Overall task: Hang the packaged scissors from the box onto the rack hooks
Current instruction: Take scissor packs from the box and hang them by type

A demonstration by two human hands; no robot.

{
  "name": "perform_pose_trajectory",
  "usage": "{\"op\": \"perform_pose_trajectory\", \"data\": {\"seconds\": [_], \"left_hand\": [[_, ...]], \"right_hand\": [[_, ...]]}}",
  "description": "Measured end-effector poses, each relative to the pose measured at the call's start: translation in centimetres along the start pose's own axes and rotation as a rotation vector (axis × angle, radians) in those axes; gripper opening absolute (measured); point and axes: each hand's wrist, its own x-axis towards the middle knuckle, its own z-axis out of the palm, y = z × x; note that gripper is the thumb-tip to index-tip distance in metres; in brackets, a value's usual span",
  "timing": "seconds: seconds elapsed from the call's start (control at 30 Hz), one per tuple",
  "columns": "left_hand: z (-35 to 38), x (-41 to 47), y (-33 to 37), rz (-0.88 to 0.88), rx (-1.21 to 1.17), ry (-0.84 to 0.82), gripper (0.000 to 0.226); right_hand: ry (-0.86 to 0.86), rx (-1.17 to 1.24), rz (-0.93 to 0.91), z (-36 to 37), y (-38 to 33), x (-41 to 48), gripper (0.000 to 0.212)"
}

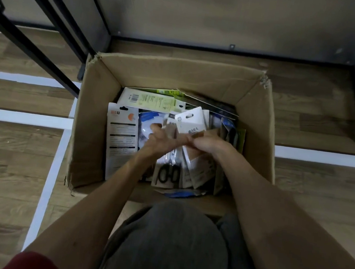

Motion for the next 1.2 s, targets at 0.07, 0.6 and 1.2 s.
{"op": "perform_pose_trajectory", "data": {"seconds": [0.07, 0.6, 1.2], "left_hand": [[0.7, 2.6, -2.4, 0.02, -0.04, 0.009, 0.115], [-2.0, -3.6, -0.4, 0.179, -0.566, 0.059, 0.027], [-5.2, -8.0, 5.8, 0.209, -0.879, 0.084, 0.055]], "right_hand": [[-0.013, -0.06, -0.002, 0.0, 0.1, 0.2, 0.065], [0.015, 0.203, -0.018, 0.2, -0.1, -0.2, 0.139], [0.078, 0.381, -0.418, -0.6, -3.9, -6.8, 0.052]]}}
